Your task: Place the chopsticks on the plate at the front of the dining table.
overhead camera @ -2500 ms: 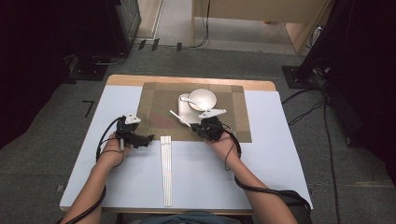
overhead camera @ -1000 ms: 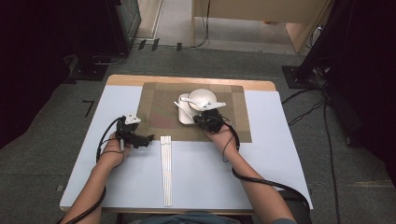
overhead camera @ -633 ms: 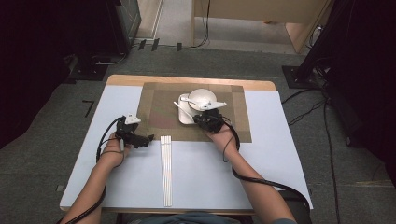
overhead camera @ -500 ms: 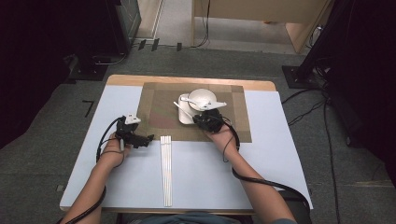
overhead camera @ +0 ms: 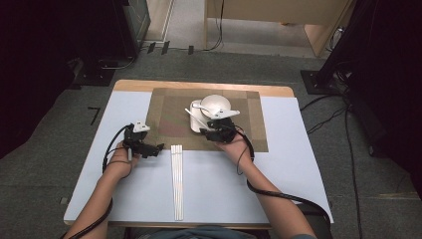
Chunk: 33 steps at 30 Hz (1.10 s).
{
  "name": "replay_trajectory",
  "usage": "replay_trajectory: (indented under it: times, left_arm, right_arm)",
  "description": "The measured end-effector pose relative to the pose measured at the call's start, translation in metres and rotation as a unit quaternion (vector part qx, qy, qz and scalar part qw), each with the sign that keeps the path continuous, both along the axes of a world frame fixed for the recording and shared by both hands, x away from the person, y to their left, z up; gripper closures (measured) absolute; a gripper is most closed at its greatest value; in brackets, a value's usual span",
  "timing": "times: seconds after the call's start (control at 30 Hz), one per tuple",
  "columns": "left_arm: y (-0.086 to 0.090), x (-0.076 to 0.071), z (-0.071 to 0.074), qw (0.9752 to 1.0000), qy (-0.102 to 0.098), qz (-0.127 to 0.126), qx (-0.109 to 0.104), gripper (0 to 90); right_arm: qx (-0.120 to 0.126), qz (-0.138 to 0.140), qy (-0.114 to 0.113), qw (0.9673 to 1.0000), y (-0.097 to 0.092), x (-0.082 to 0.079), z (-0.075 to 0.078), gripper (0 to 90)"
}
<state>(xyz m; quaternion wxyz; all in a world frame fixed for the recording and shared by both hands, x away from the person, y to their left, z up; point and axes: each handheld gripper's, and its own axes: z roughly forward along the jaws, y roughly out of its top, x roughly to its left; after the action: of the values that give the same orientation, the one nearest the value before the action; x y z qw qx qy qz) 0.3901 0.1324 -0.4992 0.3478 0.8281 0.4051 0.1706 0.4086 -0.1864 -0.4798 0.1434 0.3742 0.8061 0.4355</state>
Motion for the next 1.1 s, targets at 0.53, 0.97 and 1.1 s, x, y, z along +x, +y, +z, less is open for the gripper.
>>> replay_trajectory:
  times: [0.53, 0.97, 1.1]
  left_arm:
    - [0.0, 0.0, 0.0, 1.0, 0.001, 0.0, 0.0, 0.0]
    - [0.0, 0.0, 0.0, 1.0, 0.001, 0.0, 0.001, 0.0]
    - [0.0, 0.0, 0.0, 1.0, 0.001, 0.0, 0.0, 0.0]
  right_arm:
    - [0.016, 0.003, 0.008, 0.9998, 0.003, -0.004, 0.004, 39.8]
    - [0.025, 0.009, 0.007, 0.9996, 0.006, -0.011, 0.008, 38.0]
    - [0.023, 0.011, 0.007, 0.9997, 0.007, -0.013, 0.008, 38.0]
